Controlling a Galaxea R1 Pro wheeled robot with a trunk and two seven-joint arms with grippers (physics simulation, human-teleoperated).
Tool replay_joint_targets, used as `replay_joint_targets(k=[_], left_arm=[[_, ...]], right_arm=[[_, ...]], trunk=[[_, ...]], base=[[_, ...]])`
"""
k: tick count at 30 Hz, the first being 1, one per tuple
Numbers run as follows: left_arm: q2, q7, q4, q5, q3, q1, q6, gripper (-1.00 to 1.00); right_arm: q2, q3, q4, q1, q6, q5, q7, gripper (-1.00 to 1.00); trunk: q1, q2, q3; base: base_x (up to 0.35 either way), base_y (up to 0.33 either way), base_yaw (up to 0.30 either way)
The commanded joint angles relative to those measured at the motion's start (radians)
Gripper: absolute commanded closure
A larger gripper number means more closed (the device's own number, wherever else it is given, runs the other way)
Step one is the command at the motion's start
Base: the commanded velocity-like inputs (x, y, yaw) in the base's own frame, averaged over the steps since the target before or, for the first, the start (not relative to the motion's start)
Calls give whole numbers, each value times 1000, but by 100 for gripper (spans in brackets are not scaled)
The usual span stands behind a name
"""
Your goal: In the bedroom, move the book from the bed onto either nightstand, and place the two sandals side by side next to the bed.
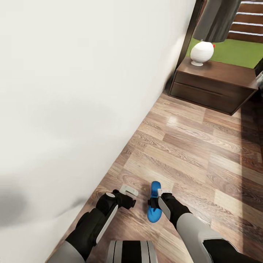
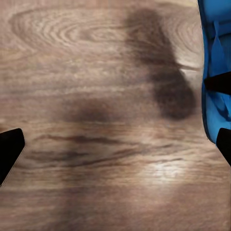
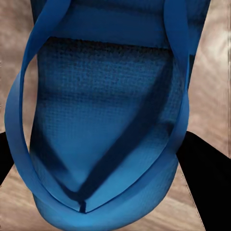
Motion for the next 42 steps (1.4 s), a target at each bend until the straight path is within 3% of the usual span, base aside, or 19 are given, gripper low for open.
replay_joint_targets(k=[1,20,42], left_arm=[[0,-2,-1,1,0,0,5,-100],[0,-2,2,1,1,-1,4,-100],[0,-2,9,-1,0,-1,3,-100]], right_arm=[[-2,-1,-2,0,4,-11,-7,100],[-70,0,-10,7,-6,-11,9,100],[-84,3,-12,12,-37,-8,11,100]], trunk=[[-1,0,3],[-9,4,77],[-19,10,162]], base=[[0,0,0],[0,0,0],[0,0,0]])
